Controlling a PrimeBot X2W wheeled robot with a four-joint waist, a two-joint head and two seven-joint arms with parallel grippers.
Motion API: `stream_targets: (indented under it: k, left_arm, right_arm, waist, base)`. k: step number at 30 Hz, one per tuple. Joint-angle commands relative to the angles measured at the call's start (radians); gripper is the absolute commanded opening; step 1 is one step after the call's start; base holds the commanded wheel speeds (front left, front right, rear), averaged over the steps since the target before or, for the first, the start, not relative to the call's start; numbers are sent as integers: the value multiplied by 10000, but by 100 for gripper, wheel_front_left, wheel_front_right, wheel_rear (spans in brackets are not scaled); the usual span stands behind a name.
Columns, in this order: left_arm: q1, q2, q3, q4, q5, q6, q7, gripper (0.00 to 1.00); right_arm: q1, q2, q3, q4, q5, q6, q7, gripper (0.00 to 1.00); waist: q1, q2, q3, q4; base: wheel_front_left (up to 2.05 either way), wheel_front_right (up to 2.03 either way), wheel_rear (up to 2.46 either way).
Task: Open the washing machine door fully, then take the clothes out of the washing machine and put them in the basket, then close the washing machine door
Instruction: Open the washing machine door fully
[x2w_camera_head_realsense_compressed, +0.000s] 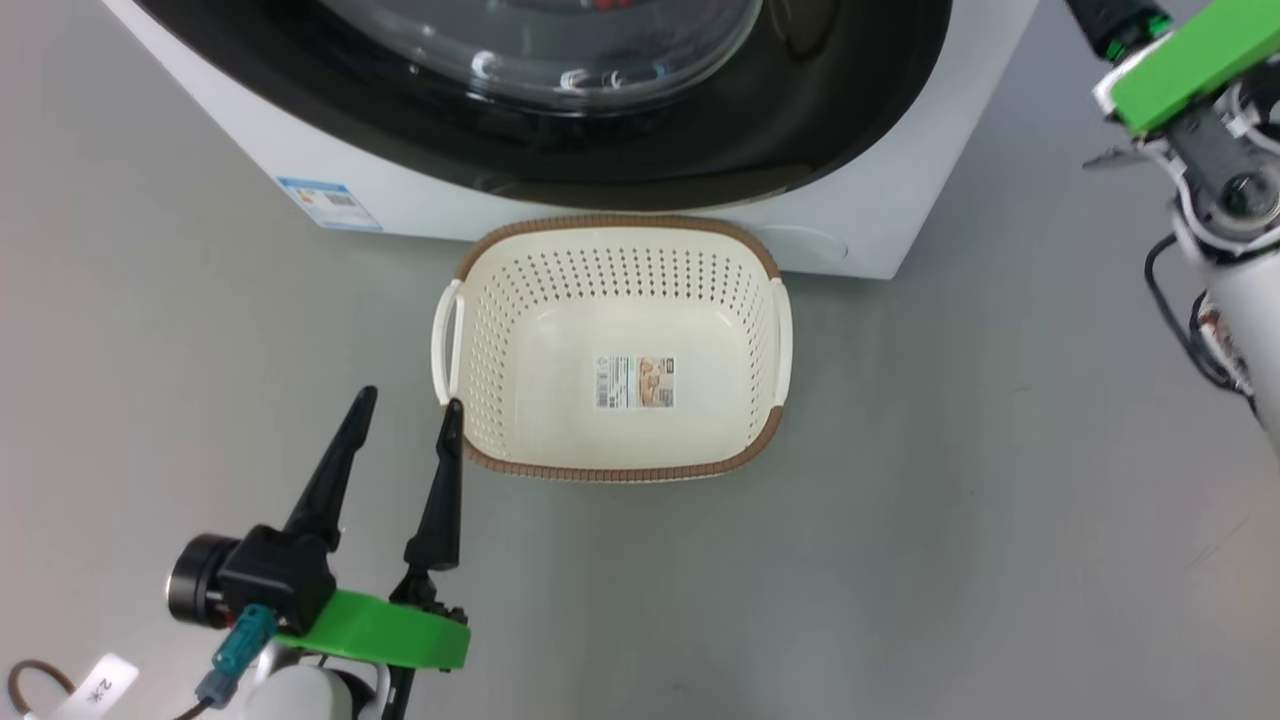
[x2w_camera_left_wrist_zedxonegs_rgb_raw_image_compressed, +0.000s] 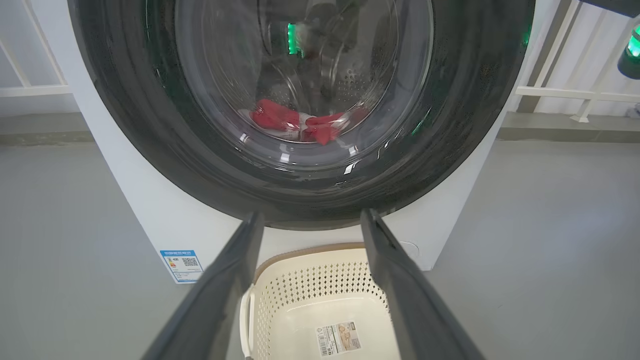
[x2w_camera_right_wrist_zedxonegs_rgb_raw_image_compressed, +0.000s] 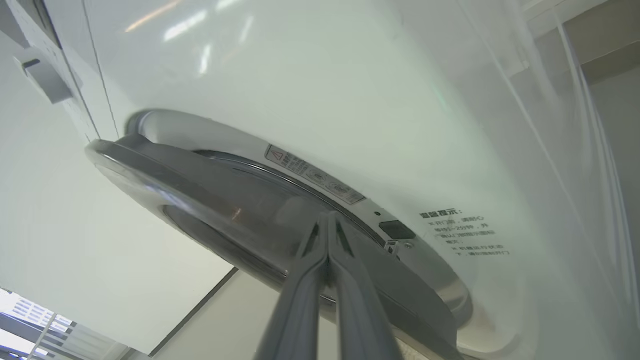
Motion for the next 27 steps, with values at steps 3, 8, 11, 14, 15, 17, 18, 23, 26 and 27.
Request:
stream_targets:
  k: [3, 8, 11, 14, 15, 17, 18, 23, 26, 27]
  left_arm:
    - [-387, 170, 217, -263, -79, 112, -82, 100]
    - [-556, 170, 211, -332, -82, 109, -82, 100]
    - [-639, 170, 198, -342, -106, 98, -82, 100]
    - [-714, 170, 185, -361, -172, 107, -82, 100]
    - [-729, 170, 172, -365, -192, 111, -82, 100]
    - [-751, 170, 131, -368, -226, 120, -82, 100]
    - [-764, 170, 105, -368, -244, 124, -82, 100]
    - [-815, 170, 5, -370, -322, 167, -82, 100]
    - [-819, 170, -63, -379, -368, 218, -82, 100]
    - [-810, 170, -88, -382, -383, 236, -82, 100]
  right_arm:
    - [-469, 71, -12, 84, 798, -11, 791, 0]
    - [-1083, 237, -29, 757, 1530, -11, 1934, 0]
    - [-1417, 346, -107, 1160, 1855, -11, 2465, 0]
    - [-1708, 450, -223, 1475, 2106, -11, 2842, 0]
    - [-1782, 491, -282, 1572, 2212, -11, 2963, 0]
    - [-1916, 550, -389, 1738, 2395, -11, 3211, 0]
    - [-1973, 570, -433, 1813, 2469, -11, 3335, 0]
    - [-2165, 715, -550, 2028, 2752, -11, 3998, 0]
    - [-2148, 791, -671, 1983, 2885, -11, 4243, 0]
    - [-2097, 808, -681, 1947, 2903, -11, 4345, 0]
  waist:
    - [-1, 0, 360, 67]
    - [-1, 0, 650, 99]
    - [-1, 0, 784, 144]
    - [-1, 0, 889, 201]
    - [-1, 0, 918, 223]
    - [-1, 0, 963, 265]
    - [-1, 0, 982, 288]
    - [-1, 0, 1030, 365]
    - [-1, 0, 1000, 390]
    - [-1, 0, 976, 393]
  base:
    - [0, 0, 0]
    - [0, 0, 0]
    - [0, 0, 0]
    - [0, 0, 0]
    - [0, 0, 0]
    - [0, 0, 0]
    - [0, 0, 0]
    - [0, 0, 0]
    - [0, 0, 0]
    - [0, 0, 0]
